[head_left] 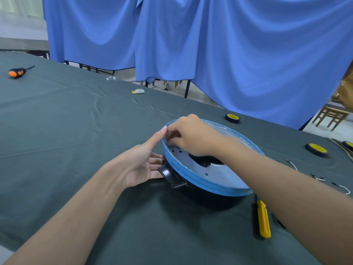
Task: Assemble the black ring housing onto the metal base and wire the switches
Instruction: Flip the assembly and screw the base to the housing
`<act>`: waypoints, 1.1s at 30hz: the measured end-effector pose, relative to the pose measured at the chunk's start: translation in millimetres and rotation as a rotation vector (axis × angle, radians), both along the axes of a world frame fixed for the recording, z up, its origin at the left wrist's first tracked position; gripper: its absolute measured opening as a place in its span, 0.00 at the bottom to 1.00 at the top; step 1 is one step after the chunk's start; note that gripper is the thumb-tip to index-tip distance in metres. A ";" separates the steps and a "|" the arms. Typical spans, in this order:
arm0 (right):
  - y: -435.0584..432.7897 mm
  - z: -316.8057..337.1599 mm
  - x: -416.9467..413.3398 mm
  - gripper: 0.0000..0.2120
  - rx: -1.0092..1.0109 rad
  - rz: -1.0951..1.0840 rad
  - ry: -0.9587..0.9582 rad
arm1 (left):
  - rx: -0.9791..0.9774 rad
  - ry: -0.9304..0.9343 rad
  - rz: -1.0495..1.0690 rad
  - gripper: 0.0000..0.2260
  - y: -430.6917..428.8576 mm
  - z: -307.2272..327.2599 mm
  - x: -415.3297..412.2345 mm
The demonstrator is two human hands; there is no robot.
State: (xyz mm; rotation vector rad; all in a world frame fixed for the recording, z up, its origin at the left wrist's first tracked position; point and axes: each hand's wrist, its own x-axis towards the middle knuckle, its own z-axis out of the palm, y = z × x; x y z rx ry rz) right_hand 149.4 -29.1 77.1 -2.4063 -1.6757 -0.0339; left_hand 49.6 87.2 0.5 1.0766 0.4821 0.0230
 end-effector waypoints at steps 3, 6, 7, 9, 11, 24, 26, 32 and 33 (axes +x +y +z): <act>4.3 -0.5 1.4 0.09 -0.029 -0.040 -0.036 | 0.007 -0.004 -0.006 0.43 0.6 -0.5 -0.3; 7.3 0.4 3.0 0.12 -0.053 -0.063 -0.047 | 0.001 -0.003 -0.006 0.42 0.6 -0.4 -0.2; 8.0 0.5 3.3 0.12 -0.058 -0.063 -0.050 | 0.000 -0.001 -0.002 0.42 0.7 -0.6 -0.1; 7.9 1.1 4.7 0.10 -0.052 -0.054 -0.038 | -0.001 0.001 0.002 0.42 0.3 -0.4 0.1; 6.8 3.0 5.0 0.07 -0.010 -0.038 0.004 | -0.004 0.001 0.004 0.42 0.2 0.0 0.1; 8.8 -2.3 3.0 0.12 -0.060 -0.015 -0.079 | -0.005 0.024 0.018 0.43 -1.1 0.2 0.5; 6.5 -0.7 1.2 0.14 -0.063 -0.005 -0.101 | -0.007 0.023 0.014 0.43 -0.5 0.5 0.5; -34.1 13.4 6.6 0.10 0.116 -0.154 -0.027 | 0.025 0.056 0.072 0.37 -1.2 1.8 0.6; -46.2 14.9 8.8 0.10 0.155 -0.198 -0.006 | 0.035 0.068 0.102 0.35 -1.4 2.0 1.0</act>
